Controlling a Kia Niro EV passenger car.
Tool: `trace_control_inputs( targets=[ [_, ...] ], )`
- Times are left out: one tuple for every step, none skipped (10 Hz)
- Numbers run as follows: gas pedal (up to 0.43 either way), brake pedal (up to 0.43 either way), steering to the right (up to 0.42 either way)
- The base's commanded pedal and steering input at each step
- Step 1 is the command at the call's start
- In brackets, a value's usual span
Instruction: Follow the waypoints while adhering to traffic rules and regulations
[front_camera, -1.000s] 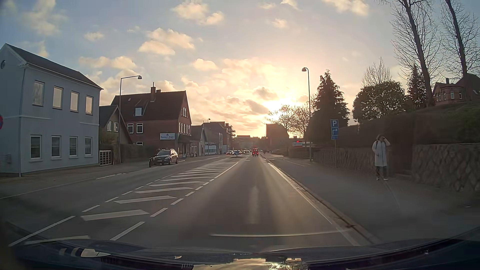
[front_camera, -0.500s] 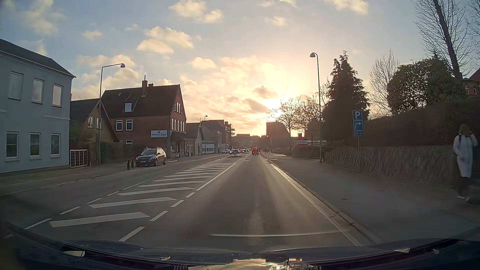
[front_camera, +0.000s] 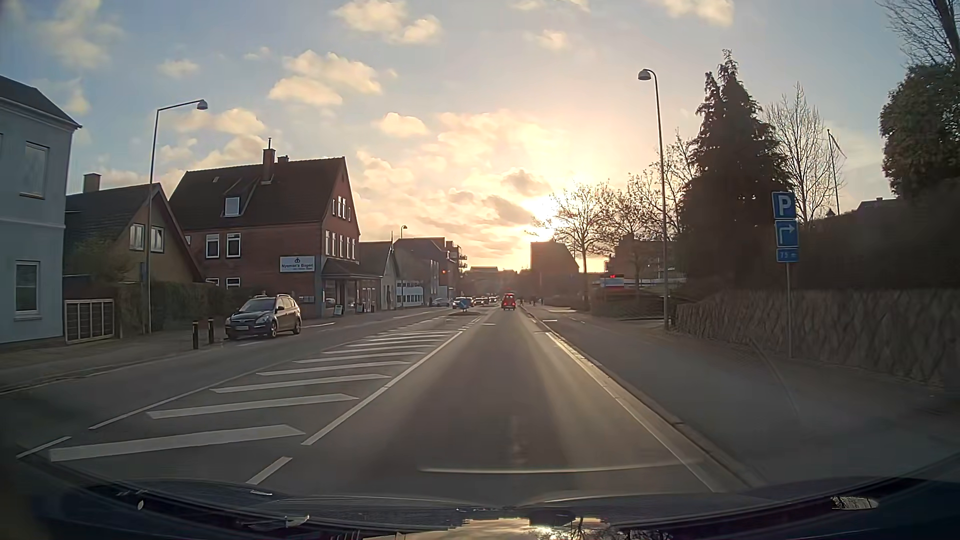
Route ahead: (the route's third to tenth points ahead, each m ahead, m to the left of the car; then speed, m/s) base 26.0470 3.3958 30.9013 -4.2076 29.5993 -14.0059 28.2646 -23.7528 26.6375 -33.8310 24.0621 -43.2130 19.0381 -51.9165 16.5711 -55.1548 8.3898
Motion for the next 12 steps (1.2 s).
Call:
trace_control_inputs(
  targets=[
    [0.000, 0.104, 0.006],
    [0.000, 0.104, 0.006],
    [0.000, 0.104, 0.006],
    [0.000, 0.110, 0.005],
    [0.000, 0.116, 0.004],
    [0.000, 0.122, 0.002],
    [0.000, 0.122, 0.002],
    [0.000, 0.122, 0.002],
    [0.000, 0.116, 0.002],
    [0.000, 0.116, 0.002],
    [0.000, 0.116, 0.002],
    [0.000, 0.122, 0.002]
  ],
)
